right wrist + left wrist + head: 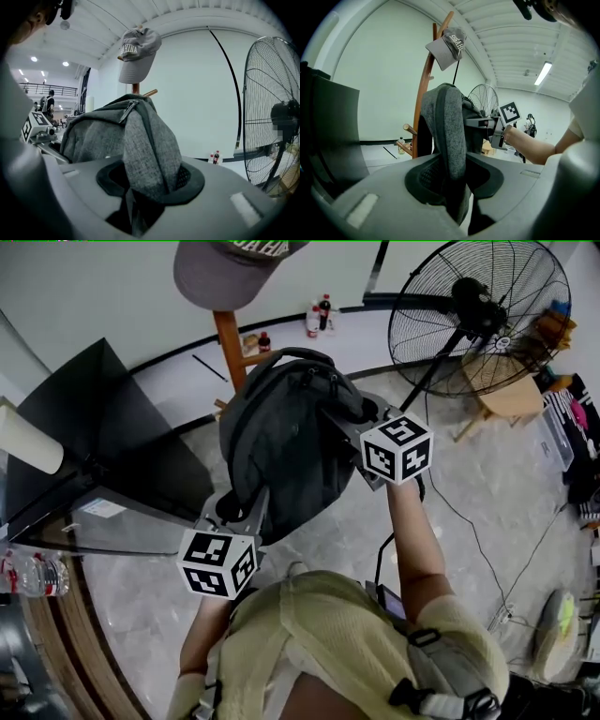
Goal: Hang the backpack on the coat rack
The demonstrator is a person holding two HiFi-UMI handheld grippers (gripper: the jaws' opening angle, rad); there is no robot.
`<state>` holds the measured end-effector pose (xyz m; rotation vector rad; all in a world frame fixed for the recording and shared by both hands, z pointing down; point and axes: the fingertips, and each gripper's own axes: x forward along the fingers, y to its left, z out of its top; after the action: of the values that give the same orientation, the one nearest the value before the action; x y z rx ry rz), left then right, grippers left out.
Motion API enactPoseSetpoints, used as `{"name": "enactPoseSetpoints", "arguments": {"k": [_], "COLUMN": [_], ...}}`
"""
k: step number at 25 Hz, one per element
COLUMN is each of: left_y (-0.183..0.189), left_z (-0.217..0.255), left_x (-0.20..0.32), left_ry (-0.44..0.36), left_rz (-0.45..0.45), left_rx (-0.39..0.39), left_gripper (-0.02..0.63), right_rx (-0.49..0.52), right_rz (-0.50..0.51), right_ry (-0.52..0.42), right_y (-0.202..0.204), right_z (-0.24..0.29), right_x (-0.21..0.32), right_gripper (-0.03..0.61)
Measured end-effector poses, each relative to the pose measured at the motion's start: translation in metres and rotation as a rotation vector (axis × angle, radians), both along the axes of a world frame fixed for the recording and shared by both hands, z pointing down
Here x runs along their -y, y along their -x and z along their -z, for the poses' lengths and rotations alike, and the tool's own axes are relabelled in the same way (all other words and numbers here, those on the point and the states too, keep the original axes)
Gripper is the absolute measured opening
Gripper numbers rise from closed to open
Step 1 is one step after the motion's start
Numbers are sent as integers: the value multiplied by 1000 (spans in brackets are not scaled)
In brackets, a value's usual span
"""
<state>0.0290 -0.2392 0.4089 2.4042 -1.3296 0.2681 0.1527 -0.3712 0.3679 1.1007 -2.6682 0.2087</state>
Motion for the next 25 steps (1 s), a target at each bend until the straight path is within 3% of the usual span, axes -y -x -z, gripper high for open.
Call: {"name": "enactPoseSetpoints", "arguments": {"k": [25], "left_y": [-2], "left_z": [-12], "left_x": [16], "left_ry": [54], "left_rz": [42], "left_rx": [-33], "left_gripper": [98], "right_rx": [14], "right_rz": [82], "right_ry": [71], "right_y": [6], "right_z": [-18], "right_x": [26], "right_gripper": [169]}}
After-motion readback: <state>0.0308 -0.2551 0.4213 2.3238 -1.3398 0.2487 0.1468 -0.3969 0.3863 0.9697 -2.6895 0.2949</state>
